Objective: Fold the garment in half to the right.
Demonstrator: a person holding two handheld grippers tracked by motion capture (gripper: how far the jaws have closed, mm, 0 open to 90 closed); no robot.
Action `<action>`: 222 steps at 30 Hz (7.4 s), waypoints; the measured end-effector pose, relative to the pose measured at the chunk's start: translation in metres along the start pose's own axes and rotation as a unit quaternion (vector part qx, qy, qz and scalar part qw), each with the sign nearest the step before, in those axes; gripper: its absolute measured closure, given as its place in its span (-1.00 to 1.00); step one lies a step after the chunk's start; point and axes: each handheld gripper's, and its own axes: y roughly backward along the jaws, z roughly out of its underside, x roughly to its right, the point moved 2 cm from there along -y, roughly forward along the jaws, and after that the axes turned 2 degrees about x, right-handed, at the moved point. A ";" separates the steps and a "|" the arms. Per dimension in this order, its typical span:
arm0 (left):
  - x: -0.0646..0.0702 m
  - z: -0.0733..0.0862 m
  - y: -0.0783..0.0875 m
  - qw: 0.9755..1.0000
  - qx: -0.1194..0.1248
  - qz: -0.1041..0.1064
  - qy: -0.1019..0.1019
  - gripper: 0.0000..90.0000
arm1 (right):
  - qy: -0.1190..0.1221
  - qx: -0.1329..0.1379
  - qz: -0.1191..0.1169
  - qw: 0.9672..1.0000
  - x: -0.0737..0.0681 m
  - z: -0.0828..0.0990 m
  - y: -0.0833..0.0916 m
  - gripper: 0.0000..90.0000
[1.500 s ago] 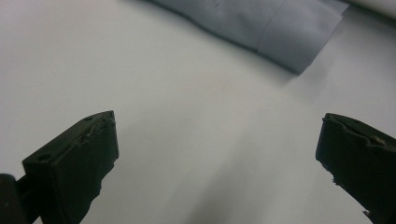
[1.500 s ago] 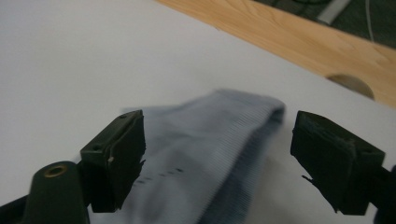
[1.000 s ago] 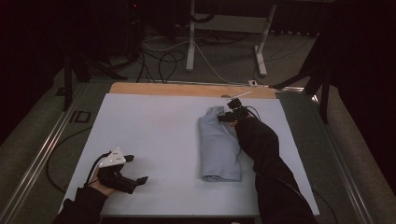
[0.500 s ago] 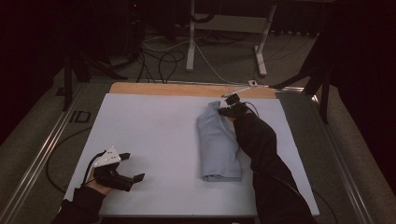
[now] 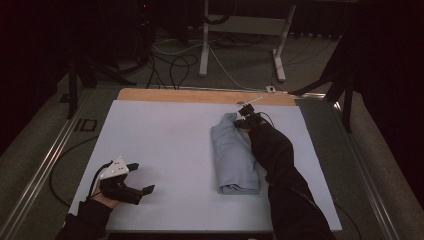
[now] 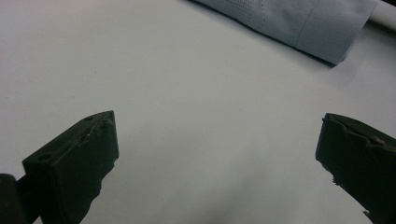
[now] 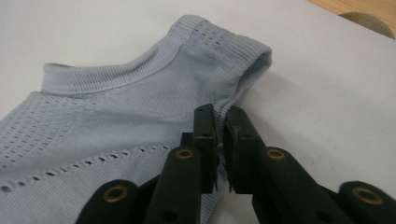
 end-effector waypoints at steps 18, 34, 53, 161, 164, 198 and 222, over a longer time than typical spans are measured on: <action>-0.001 -0.001 0.003 1.000 0.007 -0.004 -0.003 -0.99 | 0.034 0.018 -0.016 0.999 -0.020 -0.009 0.048 -0.11; 0.000 -0.001 0.003 1.000 0.005 -0.003 -0.007 -0.99 | 0.080 0.067 -0.093 0.990 -0.091 0.027 0.104 0.26; 0.000 0.001 0.000 1.000 -0.001 0.000 -0.010 -0.99 | 0.154 0.027 -0.152 0.976 -0.133 0.091 0.118 1.00; 0.000 -0.002 0.007 1.000 0.011 -0.007 -0.010 -0.99 | -0.010 -0.032 -0.077 0.996 -0.080 0.192 0.165 0.54; 0.000 -0.002 0.007 1.000 0.010 -0.007 -0.012 -0.99 | -0.013 -0.014 -0.074 0.997 -0.079 0.187 0.173 0.18; 0.002 -0.001 0.009 1.000 0.020 0.006 -0.020 -0.99 | 0.040 0.184 -0.107 0.976 -0.068 0.165 0.164 -0.80; 0.003 0.006 0.012 0.999 0.022 -0.002 -0.027 -0.99 | 0.017 0.175 -0.048 0.983 -0.061 0.178 0.167 -0.81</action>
